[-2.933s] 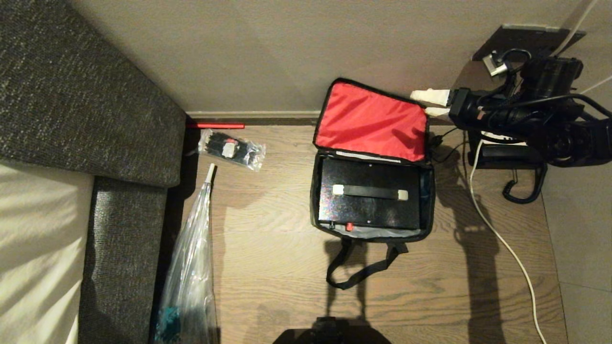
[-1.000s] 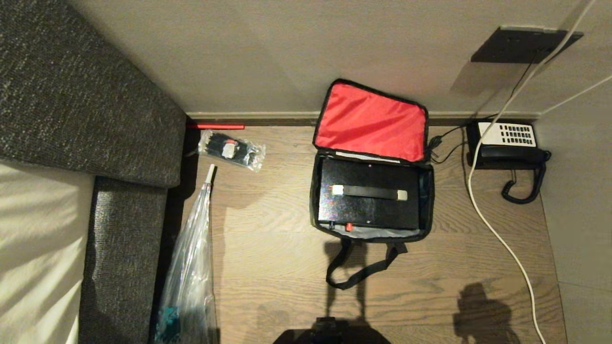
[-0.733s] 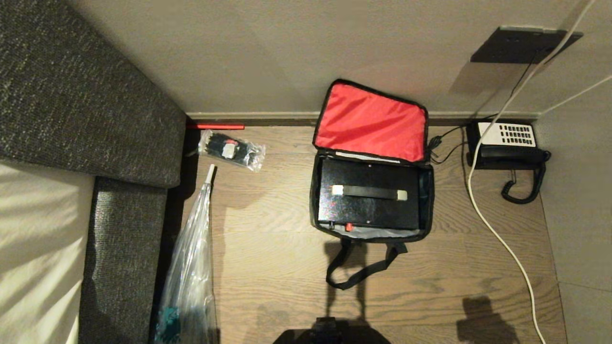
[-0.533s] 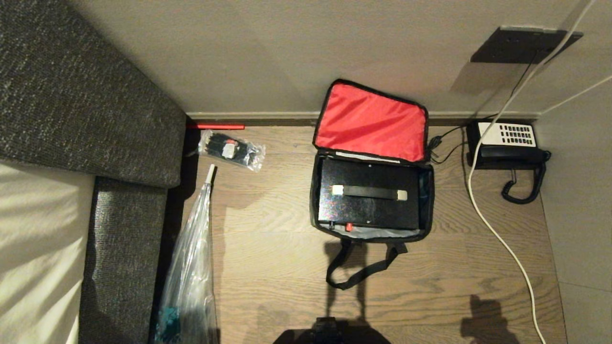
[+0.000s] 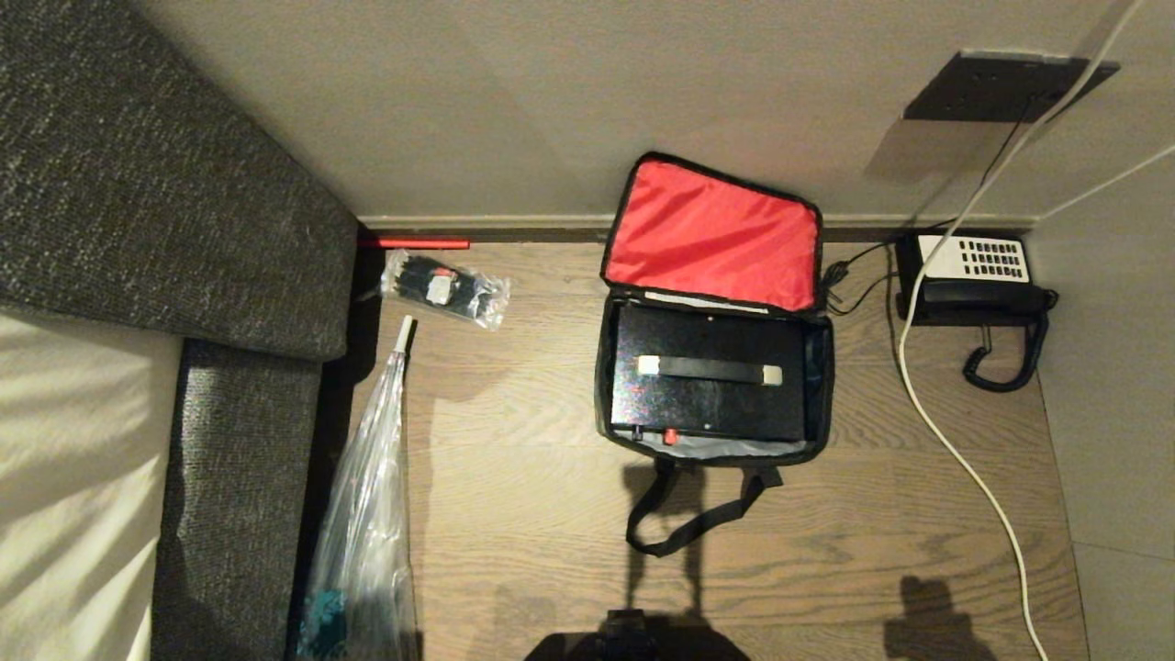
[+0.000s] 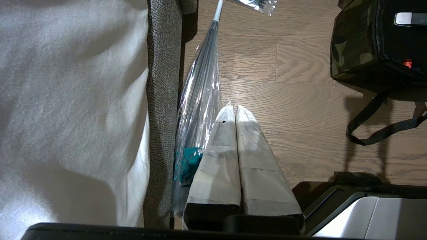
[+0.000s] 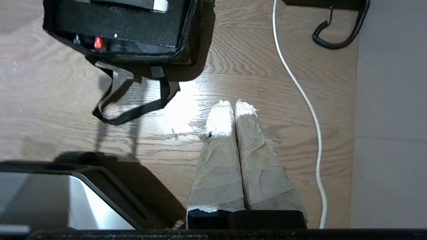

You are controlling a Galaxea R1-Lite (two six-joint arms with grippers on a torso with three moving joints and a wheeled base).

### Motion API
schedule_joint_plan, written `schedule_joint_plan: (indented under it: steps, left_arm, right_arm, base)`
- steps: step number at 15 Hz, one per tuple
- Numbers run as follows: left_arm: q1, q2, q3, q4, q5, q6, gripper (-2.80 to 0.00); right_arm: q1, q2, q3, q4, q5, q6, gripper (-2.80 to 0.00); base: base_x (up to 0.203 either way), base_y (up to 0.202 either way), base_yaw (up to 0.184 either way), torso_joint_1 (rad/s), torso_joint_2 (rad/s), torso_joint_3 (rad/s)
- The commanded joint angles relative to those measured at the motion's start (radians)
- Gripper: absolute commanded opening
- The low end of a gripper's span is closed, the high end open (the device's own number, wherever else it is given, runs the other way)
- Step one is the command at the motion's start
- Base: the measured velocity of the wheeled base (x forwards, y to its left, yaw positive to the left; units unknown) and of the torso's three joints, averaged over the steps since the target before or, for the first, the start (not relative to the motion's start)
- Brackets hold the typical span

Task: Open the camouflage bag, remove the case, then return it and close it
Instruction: Grip the handle

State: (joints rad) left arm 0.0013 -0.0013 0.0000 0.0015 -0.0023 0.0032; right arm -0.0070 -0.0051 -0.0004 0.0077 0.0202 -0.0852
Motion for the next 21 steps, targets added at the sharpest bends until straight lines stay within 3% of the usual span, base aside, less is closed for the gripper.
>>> schedule_joint_plan:
  steps: [1,21]
  left_arm:
    - [0.000,0.001,0.003,0.000,0.001,0.000,-2.80]
    - [0.000,0.001,0.003,0.000,-0.002,0.004,-2.80]
  right_arm:
    - [0.000,0.002,0.005,-0.001,0.002,-0.007,-2.80]
    - [-0.001,0.005,0.002,-0.003,-0.003,0.022,-2.80]
  base:
    - [0.000,0.000,0.000,0.000,0.00,0.000]
    - [0.000,0.000,0.000,0.000,0.00,0.000]
